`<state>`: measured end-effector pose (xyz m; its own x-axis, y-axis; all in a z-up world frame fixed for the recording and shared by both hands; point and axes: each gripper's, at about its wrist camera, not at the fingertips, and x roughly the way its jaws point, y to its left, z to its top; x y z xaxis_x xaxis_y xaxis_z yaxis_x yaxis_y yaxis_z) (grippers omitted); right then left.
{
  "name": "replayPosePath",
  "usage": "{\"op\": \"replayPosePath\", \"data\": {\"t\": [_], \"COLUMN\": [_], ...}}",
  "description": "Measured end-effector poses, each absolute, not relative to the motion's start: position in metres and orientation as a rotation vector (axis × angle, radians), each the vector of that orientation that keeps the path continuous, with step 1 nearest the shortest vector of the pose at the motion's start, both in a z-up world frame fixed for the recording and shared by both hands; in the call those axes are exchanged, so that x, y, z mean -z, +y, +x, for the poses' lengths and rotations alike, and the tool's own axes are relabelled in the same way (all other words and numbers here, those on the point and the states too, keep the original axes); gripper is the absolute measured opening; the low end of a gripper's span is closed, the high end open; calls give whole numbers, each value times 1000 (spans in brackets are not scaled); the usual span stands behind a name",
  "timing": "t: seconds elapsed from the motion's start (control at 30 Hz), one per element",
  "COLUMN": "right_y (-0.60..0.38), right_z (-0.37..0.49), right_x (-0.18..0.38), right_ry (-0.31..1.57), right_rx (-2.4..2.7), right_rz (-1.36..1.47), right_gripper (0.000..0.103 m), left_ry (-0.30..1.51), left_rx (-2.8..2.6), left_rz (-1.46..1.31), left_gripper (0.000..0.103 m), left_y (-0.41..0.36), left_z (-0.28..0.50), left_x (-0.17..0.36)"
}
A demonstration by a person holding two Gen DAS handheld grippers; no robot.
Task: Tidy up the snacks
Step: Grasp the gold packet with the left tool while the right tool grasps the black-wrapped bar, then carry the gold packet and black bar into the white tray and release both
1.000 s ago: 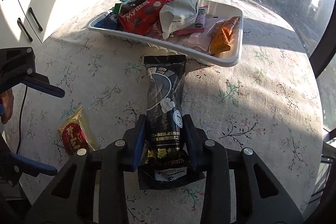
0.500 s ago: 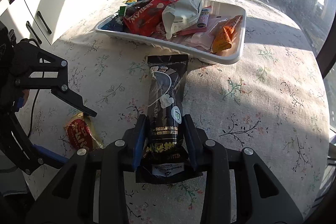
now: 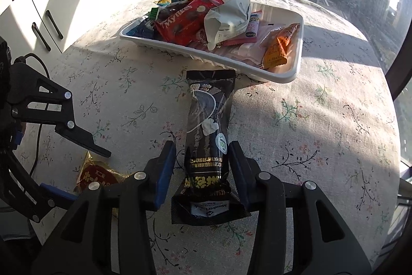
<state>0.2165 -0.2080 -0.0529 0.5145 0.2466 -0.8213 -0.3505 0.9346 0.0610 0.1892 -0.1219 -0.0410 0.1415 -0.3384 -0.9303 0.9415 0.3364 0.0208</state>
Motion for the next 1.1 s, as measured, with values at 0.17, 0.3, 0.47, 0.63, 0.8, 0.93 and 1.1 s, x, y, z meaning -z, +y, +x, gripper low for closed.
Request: {"op": "replayPosePath", "data": {"t": [0.17, 0.3, 0.47, 0.63, 0.8, 0.93, 1.1], "right_y": [-207, -206, -205, -209, -212, -200, -193], "right_z": [215, 213, 213, 219, 229, 233, 234], "right_x": [52, 52, 55, 58, 54, 57, 57], "right_ry": [971, 974, 987, 1002, 1011, 1027, 1031], "right_rx": [-354, -357, -361, -357, -331, -310, -283], "right_rz": [-127, -132, -137, -97, -67, -140, -175], "right_gripper": [41, 41, 41, 41, 41, 42, 28], "left_ry": [1047, 1055, 1056, 1036, 1008, 998, 982], "left_rx": [1035, 1029, 1015, 984, 962, 935, 899], "left_rz": [681, 613, 499, 402, 333, 292, 226], "left_gripper": [32, 32, 32, 32, 32, 32, 32], "left_y": [-116, -106, -80, -51, -35, -20, -22], "left_z": [187, 185, 186, 186, 186, 187, 195], "left_x": [39, 39, 36, 28, 19, 16, 8]}}
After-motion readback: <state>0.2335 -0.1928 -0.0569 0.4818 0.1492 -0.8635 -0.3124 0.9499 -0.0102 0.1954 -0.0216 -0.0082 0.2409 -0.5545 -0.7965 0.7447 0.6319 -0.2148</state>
